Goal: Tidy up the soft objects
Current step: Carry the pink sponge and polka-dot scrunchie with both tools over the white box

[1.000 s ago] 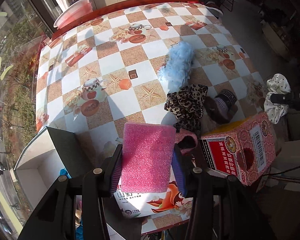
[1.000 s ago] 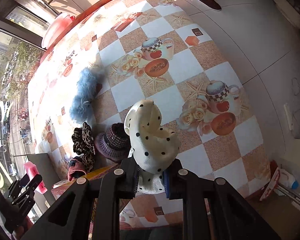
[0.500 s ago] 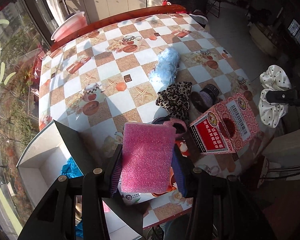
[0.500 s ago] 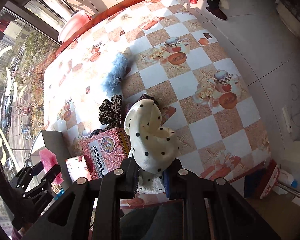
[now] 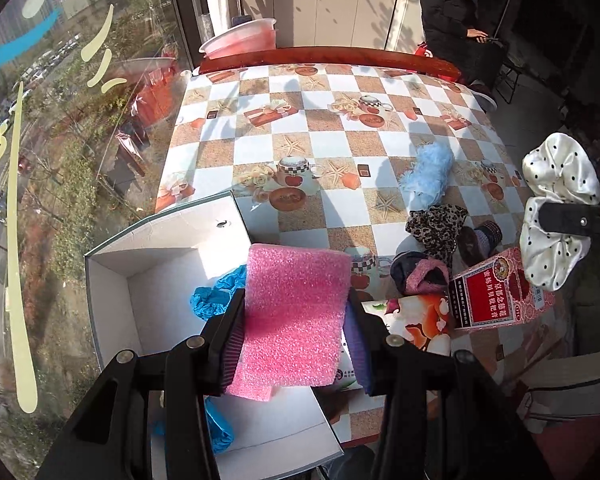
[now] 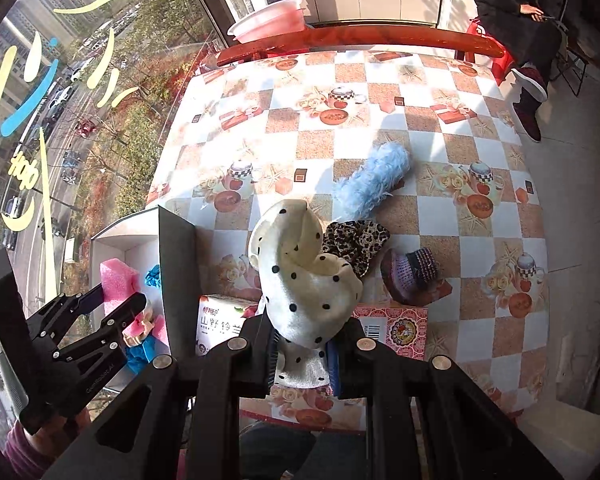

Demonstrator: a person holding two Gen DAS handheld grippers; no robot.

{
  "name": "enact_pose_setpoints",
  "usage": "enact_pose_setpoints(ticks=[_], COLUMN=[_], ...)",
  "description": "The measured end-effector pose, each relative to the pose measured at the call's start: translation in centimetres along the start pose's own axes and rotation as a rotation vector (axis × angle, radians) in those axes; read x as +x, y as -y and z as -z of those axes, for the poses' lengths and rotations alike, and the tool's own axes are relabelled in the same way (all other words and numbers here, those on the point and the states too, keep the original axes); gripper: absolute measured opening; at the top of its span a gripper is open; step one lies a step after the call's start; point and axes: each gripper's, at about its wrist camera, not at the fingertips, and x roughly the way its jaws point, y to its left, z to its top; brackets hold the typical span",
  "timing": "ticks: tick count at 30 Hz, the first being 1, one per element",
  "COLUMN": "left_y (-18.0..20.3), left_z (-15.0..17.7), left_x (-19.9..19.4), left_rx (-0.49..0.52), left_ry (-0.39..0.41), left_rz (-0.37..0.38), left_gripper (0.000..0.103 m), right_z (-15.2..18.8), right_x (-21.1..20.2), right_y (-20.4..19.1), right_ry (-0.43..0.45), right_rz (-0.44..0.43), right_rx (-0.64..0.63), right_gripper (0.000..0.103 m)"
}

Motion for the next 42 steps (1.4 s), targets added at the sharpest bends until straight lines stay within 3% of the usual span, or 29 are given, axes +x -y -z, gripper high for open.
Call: enact_pose_setpoints(ticks=[10, 17, 29, 42], left_y=[-4.8, -6.2, -6.7, -6.7], left_z=[2.4, 3.7, 4.3, 4.2], left_x=[-1.0, -0.6, -0.3, 0.0], left_rx=[-0.15, -0.198, -0.212, -0.204], left_ry=[0.0, -0.021, -0.039, -0.047], left_rz=[-0.056, -0.078, -0.09, -0.087], left_gripper=[0.049, 0.049, 0.049, 0.049], right_z=[0.6, 0.3, 2.5, 2.4], right_x=[2.7, 3.3, 5.0, 5.5], right_y=[-8.4, -12.0, -13.7, -13.4], right_ry=[-0.082, -0.095, -0.161, -0.176], right_rz=[-0.051, -0.094, -0.107, -0.109], right_rx=[-0.257, -0.323, -0.361, -0.333], right_gripper=[0.021, 0.021, 0.021, 0.021])
